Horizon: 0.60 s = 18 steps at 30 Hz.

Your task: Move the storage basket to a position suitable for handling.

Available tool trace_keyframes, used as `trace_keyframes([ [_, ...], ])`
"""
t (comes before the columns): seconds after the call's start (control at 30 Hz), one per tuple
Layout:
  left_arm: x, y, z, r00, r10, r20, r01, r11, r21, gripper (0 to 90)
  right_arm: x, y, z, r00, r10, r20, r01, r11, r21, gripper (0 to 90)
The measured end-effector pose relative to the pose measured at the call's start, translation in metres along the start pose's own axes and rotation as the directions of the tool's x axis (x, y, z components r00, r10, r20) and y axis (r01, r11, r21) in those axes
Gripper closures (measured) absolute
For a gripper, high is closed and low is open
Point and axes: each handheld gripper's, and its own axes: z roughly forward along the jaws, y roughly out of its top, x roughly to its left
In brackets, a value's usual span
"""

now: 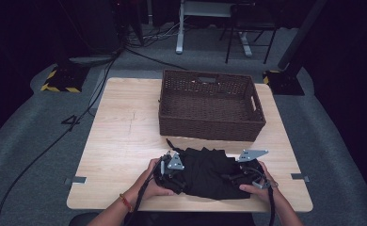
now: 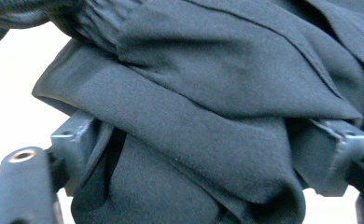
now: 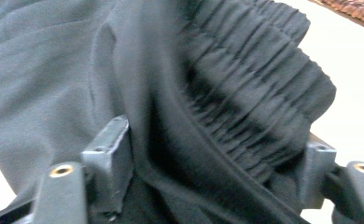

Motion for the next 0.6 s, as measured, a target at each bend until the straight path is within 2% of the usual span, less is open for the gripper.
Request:
trace_keyframes([
  [0.13,0.001,0.0,-0.001,0.9992,0.031,0.025,-0.031,0.9995,-0.006,22.4,0.001,-0.001,-0.002,0.9995,0.003,-0.03,-0.003,1.0,-0.005,42.6],
  [0.17,0.001,0.0,-0.001,0.9992,0.031,0.025,-0.031,0.9995,-0.006,26.7,0.001,0.0,-0.002,0.9992,0.005,-0.038,-0.006,1.0,-0.002,44.9],
  [0.2,-0.001,0.001,-0.002,0.9973,0.049,0.055,-0.049,0.9988,-0.006,33.8,0.002,0.0,-0.002,0.9992,0.0,-0.039,0.0,1.0,-0.001,47.0],
  [0.23,-0.001,0.001,-0.002,0.9973,0.049,0.055,-0.049,0.9988,-0.006,39.5,0.002,0.0,-0.002,0.9992,0.0,-0.039,0.0,1.0,-0.001,47.0],
  [0.27,-0.001,0.002,-0.003,0.9955,0.055,0.077,-0.054,0.9985,-0.007,39.5,0.003,0.0,-0.002,0.9992,-0.004,-0.04,0.004,1.0,0.004,48.8],
  [0.3,-0.001,0.003,-0.003,0.9932,0.06,0.099,-0.06,0.9982,-0.009,51.9,0.004,0.001,-0.003,0.9985,-0.003,-0.055,0.003,1.0,0.013,51.6],
  [0.43,0.0,0.004,-0.003,0.9911,0.06,0.119,-0.061,0.9982,0.0,57.5,0.007,0.002,-0.003,0.9976,-0.001,-0.069,0.003,1.0,0.022,54.0],
  [0.6,0.002,0.003,-0.003,0.9894,0.068,0.129,-0.066,0.9977,-0.016,60.0,0.011,0.002,-0.003,0.9985,-0.012,-0.053,0.013,1.0,0.02,56.0],
])
